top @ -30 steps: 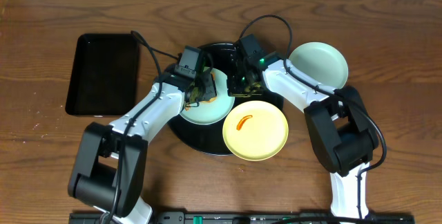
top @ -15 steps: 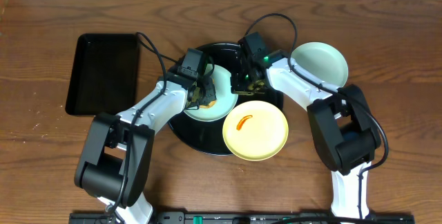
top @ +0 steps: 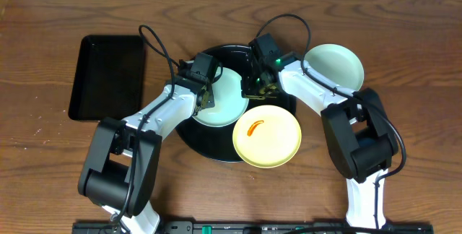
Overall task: Clean dirty plates on tray and stack at the side
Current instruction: 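Scrub the sauce off the blue plate with the left gripper's sponge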
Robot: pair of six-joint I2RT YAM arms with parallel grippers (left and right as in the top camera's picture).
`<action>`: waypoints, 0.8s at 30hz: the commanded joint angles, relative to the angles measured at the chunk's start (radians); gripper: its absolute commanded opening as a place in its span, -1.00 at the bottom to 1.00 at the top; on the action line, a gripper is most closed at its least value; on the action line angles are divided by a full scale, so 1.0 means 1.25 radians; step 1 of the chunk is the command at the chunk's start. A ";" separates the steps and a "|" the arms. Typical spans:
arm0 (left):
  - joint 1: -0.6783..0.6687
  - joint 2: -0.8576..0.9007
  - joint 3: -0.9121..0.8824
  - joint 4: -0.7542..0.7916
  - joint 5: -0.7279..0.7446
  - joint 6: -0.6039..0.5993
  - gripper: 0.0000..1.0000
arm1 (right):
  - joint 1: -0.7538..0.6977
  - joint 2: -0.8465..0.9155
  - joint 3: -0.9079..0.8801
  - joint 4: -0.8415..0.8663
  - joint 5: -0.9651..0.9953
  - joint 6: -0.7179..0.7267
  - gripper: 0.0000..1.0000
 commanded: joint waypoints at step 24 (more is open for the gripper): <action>-0.001 -0.006 0.009 0.107 0.178 -0.114 -0.81 | -0.006 0.019 -0.004 -0.008 0.017 0.011 -0.98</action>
